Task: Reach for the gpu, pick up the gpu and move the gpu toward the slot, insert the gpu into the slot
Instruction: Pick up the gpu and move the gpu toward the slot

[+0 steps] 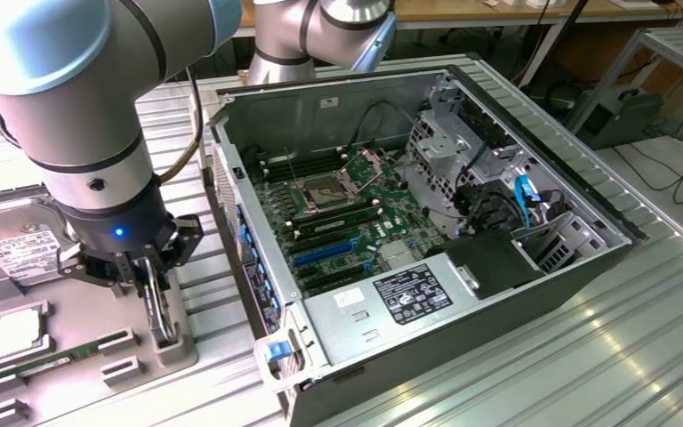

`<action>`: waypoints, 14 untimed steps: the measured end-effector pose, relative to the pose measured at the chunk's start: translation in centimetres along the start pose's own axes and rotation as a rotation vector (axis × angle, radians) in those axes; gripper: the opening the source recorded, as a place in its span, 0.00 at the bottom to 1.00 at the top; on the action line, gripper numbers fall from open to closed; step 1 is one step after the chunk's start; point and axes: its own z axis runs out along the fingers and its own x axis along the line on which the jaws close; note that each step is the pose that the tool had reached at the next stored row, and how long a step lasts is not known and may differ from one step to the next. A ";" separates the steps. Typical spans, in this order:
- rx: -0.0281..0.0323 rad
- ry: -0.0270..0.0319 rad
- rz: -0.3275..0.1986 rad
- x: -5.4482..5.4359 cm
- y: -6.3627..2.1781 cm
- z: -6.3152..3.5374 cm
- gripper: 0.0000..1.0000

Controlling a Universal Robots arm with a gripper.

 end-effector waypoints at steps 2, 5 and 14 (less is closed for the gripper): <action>0.0000 0.0000 0.000 0.0 0.00 -0.04 0.28; -0.0001 0.0000 0.000 0.0 0.00 -0.12 0.28; 0.0000 0.0000 0.000 0.0 0.00 -0.36 0.28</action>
